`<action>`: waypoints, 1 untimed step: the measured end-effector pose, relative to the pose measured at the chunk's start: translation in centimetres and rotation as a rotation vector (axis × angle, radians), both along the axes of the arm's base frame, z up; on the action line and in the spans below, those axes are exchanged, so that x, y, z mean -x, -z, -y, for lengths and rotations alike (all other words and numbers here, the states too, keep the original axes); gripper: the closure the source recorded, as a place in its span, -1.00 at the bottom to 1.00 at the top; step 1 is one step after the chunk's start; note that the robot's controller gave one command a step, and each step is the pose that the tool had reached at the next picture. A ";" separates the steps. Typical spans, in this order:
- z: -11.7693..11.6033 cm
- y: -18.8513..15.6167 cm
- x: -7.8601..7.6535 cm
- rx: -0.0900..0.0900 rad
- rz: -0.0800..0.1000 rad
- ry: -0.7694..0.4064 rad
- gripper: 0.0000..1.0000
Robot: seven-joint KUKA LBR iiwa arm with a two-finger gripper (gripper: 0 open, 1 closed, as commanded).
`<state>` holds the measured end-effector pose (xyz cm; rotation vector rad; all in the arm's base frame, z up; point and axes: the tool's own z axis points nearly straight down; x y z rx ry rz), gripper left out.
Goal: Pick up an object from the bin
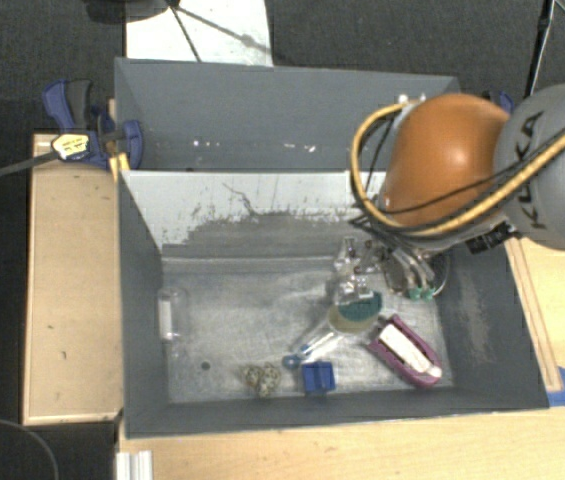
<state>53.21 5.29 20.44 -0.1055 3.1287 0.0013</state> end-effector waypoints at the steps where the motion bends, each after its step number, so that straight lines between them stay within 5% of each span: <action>1: 0.0 0.5 0.2 0.000 -0.008 0.001 -1.00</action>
Offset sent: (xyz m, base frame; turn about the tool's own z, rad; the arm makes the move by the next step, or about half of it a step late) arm 0.0000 0.0000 0.0000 0.0000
